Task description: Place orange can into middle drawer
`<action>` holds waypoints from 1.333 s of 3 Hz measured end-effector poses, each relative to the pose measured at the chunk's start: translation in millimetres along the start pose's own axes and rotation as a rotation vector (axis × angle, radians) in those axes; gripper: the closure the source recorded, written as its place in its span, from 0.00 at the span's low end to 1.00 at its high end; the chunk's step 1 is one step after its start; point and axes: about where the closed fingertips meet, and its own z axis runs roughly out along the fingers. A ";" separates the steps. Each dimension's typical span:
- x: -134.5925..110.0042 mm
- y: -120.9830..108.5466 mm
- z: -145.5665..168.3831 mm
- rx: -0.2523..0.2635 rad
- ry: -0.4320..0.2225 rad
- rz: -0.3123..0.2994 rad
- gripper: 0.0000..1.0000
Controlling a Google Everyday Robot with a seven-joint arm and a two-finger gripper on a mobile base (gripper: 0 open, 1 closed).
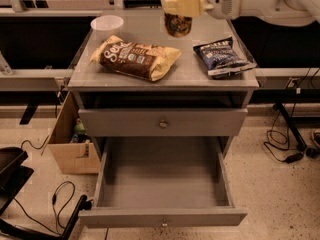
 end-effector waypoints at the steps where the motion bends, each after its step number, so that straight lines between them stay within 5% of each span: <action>1: 28.9 28.5 -43.6 -0.052 0.002 0.055 1.00; 4: 40.4 30.9 -34.2 -0.072 0.024 0.057 1.00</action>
Offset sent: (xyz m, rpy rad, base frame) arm -0.0310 -0.0263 -0.0239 0.0101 0.0512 0.0414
